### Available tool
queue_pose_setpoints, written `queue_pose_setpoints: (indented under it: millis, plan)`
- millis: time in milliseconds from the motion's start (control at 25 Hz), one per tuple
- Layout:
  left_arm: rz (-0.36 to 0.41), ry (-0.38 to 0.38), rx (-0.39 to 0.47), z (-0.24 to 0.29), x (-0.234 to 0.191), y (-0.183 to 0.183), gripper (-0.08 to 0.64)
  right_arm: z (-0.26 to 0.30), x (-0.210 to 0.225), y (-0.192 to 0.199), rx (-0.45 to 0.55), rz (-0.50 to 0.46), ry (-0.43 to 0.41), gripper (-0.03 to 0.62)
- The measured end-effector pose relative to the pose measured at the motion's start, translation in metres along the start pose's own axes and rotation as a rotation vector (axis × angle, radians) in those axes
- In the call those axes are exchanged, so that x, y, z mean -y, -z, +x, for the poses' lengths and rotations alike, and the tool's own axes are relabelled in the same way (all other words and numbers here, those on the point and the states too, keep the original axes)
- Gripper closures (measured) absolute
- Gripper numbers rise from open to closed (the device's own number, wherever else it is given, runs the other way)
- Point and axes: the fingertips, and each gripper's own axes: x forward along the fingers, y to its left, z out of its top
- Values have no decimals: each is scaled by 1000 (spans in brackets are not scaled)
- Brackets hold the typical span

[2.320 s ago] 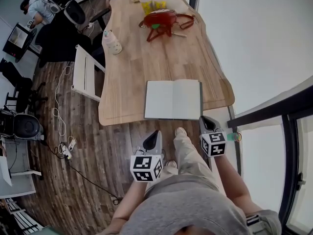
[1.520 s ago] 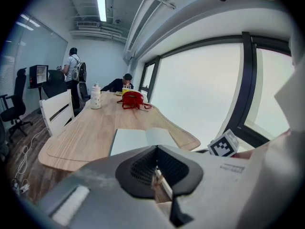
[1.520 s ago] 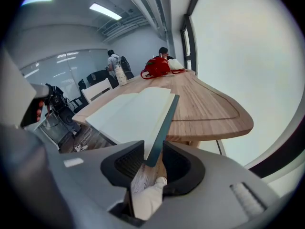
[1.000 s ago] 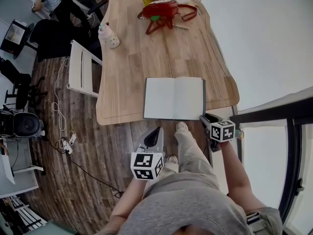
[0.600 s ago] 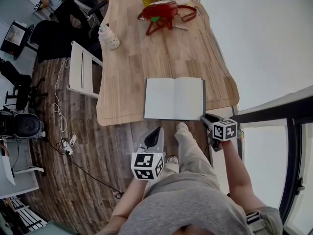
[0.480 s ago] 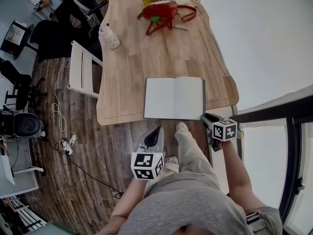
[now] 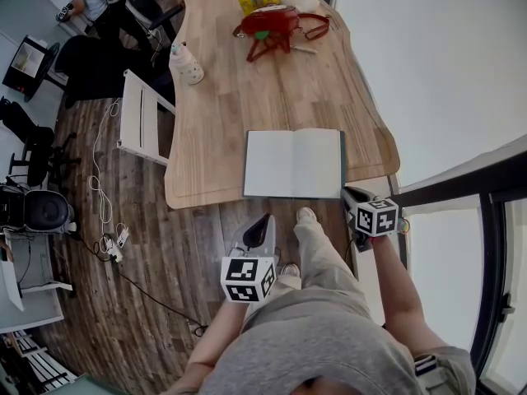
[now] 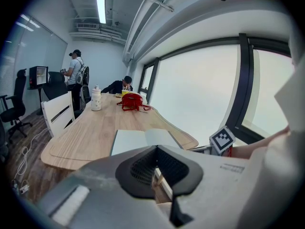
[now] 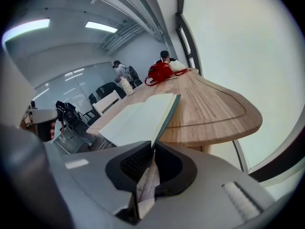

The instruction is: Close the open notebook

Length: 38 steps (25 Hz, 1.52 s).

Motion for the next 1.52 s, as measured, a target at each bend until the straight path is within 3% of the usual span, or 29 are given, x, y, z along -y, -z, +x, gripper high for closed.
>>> queue_pose_setpoints:
  millis: [560, 1520]
  plan:
    - [2, 5, 31, -22, 7, 2, 555, -24, -33, -33, 93, -52, -14, 575]
    - [-38, -68, 70, -71, -14, 13, 555, -30, -123, -86, 200, -149, -138, 581]
